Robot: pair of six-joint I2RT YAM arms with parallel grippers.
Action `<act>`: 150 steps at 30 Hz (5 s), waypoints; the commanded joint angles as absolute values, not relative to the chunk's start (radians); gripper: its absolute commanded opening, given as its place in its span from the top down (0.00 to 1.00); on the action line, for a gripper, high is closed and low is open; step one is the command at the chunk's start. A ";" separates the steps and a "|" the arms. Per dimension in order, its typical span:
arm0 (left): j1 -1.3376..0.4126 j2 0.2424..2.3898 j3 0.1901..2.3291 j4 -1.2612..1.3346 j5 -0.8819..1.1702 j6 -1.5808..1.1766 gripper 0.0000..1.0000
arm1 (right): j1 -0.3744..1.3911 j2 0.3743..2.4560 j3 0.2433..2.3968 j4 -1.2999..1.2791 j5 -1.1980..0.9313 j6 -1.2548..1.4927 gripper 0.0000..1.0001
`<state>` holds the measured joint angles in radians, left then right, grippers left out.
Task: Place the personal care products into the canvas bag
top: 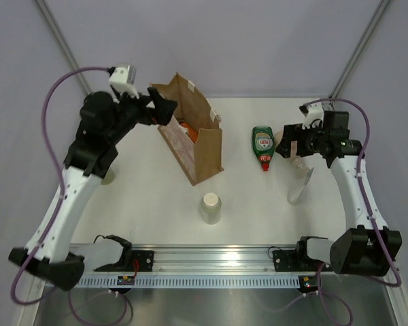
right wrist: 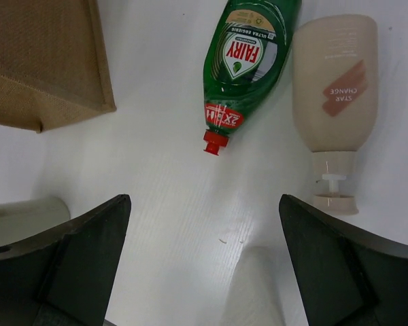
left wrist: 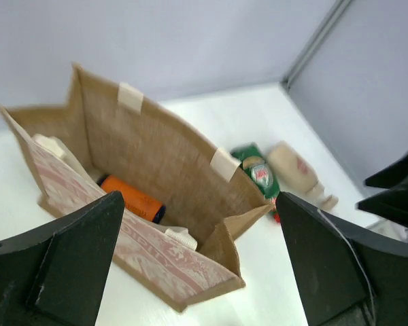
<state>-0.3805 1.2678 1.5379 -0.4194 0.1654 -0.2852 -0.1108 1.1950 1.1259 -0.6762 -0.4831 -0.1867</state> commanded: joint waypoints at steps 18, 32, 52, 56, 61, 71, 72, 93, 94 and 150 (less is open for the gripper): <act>-0.379 0.463 0.654 -0.411 0.080 -0.164 0.01 | 0.227 1.693 1.405 -0.666 -0.041 0.049 0.01; -0.379 0.433 0.609 -0.422 0.098 -0.195 0.01 | 0.227 1.947 1.566 -0.692 0.066 0.097 0.00; -0.379 0.439 0.606 -0.422 0.097 -0.195 0.01 | 0.256 2.215 1.793 -0.870 0.075 -0.033 0.05; -0.379 0.437 0.606 -0.422 0.098 -0.195 0.01 | 0.267 2.253 1.833 -0.937 0.084 -0.089 0.08; -0.379 0.434 0.606 -0.420 0.103 -0.195 0.01 | 0.308 2.270 1.836 -0.953 0.185 -0.181 0.14; -0.379 0.434 0.606 -0.416 0.113 -0.192 0.01 | 0.336 2.223 1.793 -1.018 -0.010 -0.339 0.37; -0.379 0.433 0.607 -0.416 0.117 -0.192 0.01 | 0.330 2.203 1.795 -1.029 -0.061 -0.342 0.40; -0.379 0.413 0.594 -0.376 0.210 -0.184 0.01 | 0.049 2.169 1.758 -1.091 -0.675 -0.276 0.65; -0.379 0.413 0.592 -0.374 0.212 -0.184 0.01 | 0.048 2.169 1.756 -1.088 -0.663 -0.272 0.66; -0.379 0.351 0.555 -0.387 0.426 -0.439 0.01 | 0.307 1.822 1.407 -0.739 -0.071 -0.360 1.00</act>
